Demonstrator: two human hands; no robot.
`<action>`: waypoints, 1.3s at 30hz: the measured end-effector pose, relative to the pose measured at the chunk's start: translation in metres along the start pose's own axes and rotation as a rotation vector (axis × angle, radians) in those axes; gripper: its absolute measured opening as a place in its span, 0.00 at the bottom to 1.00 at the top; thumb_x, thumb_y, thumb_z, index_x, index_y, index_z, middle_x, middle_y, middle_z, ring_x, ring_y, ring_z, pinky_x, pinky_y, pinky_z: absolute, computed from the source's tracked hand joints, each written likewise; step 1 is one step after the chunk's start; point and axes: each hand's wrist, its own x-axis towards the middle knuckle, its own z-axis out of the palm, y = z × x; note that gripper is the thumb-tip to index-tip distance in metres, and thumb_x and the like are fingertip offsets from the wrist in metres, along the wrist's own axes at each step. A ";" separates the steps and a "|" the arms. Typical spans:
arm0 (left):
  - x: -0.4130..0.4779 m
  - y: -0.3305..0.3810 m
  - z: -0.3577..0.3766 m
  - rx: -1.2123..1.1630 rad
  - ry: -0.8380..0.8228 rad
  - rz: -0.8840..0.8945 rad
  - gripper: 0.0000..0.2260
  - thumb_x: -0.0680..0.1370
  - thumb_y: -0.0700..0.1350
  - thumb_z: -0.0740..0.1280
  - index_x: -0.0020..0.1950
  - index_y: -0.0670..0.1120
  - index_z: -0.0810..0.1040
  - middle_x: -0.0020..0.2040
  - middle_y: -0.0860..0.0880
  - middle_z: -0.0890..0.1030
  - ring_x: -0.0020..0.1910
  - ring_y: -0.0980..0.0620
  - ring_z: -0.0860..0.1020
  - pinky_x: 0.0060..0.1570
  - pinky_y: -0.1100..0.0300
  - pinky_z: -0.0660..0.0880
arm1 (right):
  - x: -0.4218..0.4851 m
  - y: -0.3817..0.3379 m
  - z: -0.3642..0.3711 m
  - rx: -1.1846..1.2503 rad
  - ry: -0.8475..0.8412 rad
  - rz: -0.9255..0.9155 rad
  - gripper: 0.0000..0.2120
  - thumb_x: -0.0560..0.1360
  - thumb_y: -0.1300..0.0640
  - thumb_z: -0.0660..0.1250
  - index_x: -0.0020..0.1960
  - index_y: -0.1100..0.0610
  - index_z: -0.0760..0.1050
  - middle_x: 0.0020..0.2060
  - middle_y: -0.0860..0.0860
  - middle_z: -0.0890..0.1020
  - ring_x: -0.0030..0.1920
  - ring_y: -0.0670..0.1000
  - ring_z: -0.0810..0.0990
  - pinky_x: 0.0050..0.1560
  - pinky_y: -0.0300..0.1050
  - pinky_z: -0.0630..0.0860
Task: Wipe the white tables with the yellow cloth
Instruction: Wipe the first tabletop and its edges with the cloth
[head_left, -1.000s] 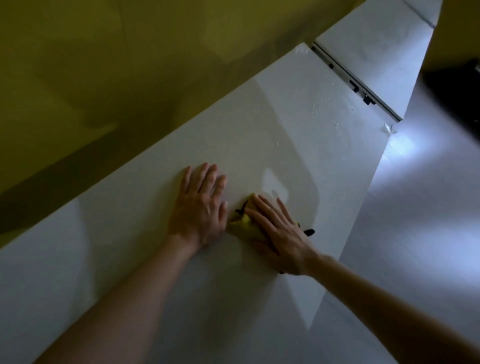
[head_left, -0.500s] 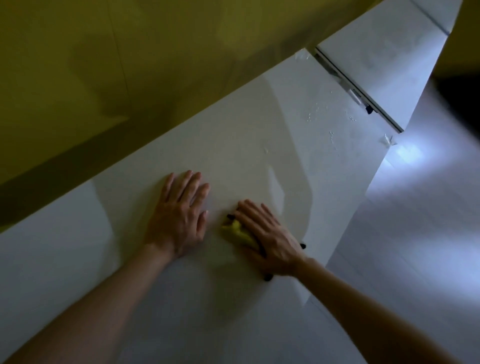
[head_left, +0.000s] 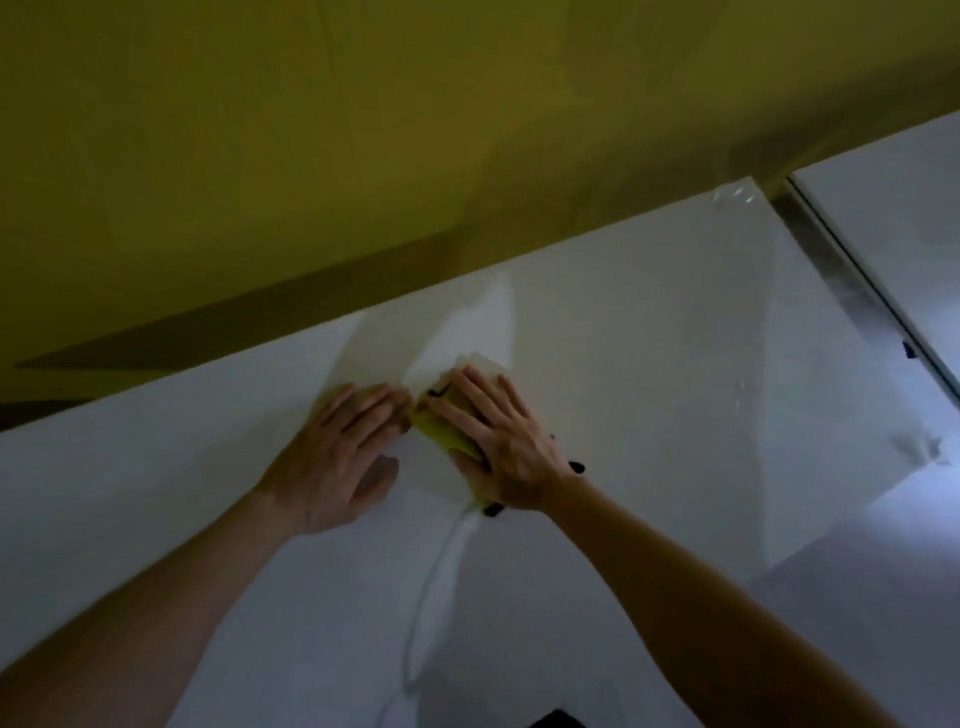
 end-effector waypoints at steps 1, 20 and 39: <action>0.002 0.005 -0.007 0.006 -0.026 -0.035 0.33 0.83 0.61 0.65 0.83 0.42 0.70 0.85 0.42 0.64 0.86 0.41 0.60 0.82 0.36 0.61 | -0.001 0.029 -0.007 -0.006 0.007 -0.001 0.31 0.86 0.42 0.60 0.87 0.43 0.56 0.88 0.53 0.54 0.88 0.55 0.46 0.86 0.67 0.47; 0.017 0.056 -0.026 -0.006 -0.521 -0.712 0.69 0.65 0.84 0.67 0.87 0.49 0.31 0.85 0.38 0.28 0.86 0.35 0.34 0.82 0.31 0.54 | 0.059 0.131 -0.039 -0.050 0.084 0.367 0.33 0.83 0.42 0.60 0.86 0.46 0.59 0.87 0.57 0.54 0.88 0.60 0.49 0.86 0.67 0.46; 0.030 0.058 -0.039 0.050 -0.593 -0.749 0.71 0.62 0.81 0.74 0.88 0.46 0.39 0.87 0.34 0.36 0.87 0.31 0.41 0.81 0.30 0.60 | 0.080 0.231 -0.064 -0.067 0.118 0.480 0.34 0.82 0.42 0.60 0.86 0.52 0.61 0.86 0.61 0.56 0.87 0.62 0.53 0.86 0.66 0.49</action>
